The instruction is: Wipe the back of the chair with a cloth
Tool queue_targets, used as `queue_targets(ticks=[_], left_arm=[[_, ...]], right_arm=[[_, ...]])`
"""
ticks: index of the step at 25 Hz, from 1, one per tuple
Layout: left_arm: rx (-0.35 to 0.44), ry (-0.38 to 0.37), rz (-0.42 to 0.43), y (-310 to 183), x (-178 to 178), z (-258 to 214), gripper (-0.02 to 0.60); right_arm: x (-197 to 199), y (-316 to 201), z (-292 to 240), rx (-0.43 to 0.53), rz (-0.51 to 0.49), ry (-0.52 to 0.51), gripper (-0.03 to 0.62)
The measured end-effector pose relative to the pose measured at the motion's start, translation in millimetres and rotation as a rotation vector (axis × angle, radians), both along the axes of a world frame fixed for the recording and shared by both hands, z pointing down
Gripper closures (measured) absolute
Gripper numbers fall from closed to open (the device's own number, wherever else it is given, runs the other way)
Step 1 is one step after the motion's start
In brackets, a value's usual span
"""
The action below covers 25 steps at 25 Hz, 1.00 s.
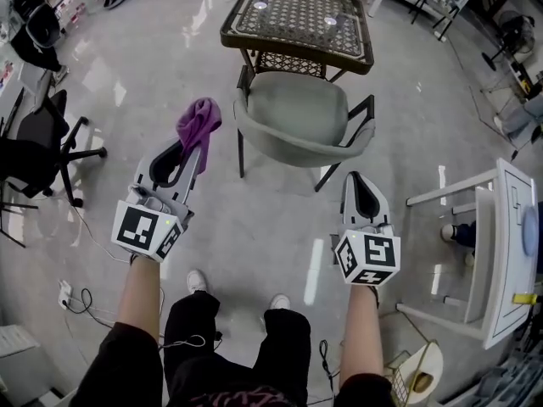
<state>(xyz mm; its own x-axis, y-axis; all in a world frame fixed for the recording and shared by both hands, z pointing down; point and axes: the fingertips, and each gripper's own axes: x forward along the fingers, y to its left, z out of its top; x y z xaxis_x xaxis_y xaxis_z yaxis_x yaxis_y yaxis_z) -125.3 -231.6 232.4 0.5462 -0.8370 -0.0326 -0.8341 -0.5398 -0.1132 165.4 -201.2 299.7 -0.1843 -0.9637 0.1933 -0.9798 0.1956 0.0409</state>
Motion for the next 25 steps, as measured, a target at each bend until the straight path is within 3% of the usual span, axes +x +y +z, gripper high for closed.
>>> queue_targets(ticks=[13,25], left_arm=[[0.041,0.026,-0.031,-24.2,6.7,109.9,0.503],[0.044,0.085,-0.003,-60.0,58.3,184.8,0.503]], right_arm=[[11.5,-20.8,104.3,0.018,-0.004,0.009,0.566],[26.9,-31.9,172.0,0.042,-0.014,0.024,0.566]])
